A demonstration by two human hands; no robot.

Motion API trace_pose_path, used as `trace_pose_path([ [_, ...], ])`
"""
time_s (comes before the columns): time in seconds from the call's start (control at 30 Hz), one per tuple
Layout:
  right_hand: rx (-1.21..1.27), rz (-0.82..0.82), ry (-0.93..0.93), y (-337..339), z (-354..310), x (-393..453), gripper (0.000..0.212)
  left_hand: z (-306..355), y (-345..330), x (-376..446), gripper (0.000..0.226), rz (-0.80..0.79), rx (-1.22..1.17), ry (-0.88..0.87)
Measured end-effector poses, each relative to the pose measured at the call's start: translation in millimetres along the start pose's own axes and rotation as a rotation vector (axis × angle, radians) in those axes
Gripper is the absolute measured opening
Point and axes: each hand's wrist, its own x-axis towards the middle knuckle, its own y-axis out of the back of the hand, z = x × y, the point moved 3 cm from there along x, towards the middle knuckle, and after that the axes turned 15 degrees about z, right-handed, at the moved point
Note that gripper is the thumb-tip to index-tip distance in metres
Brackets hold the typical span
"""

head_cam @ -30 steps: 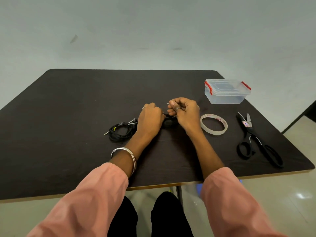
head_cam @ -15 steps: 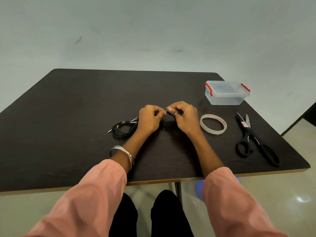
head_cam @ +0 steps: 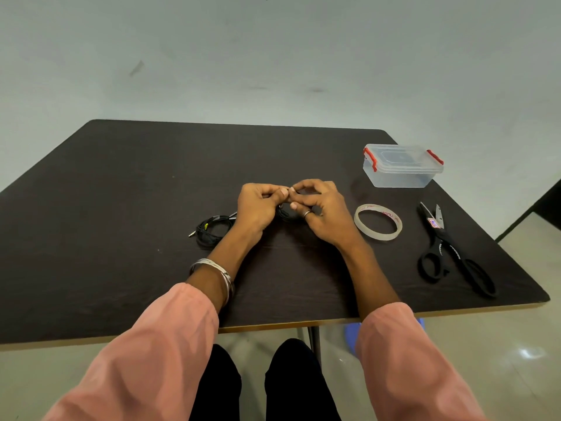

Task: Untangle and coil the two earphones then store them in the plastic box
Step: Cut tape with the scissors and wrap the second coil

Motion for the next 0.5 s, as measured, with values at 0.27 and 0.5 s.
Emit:
trace_pose_path([
  [0.27, 0.175, 0.045, -0.164, 11.7, -2.4, 1.1, 0.018, 0.1, -1.3, -0.4, 0.016, 0.014, 0.032, -0.010],
  [0.5, 0.170, 0.180, -0.309, 13.6, 4.6, 2.2, 0.019, -2.4, -2.9, -3.1, 0.015, -0.016, 0.071, -0.070],
])
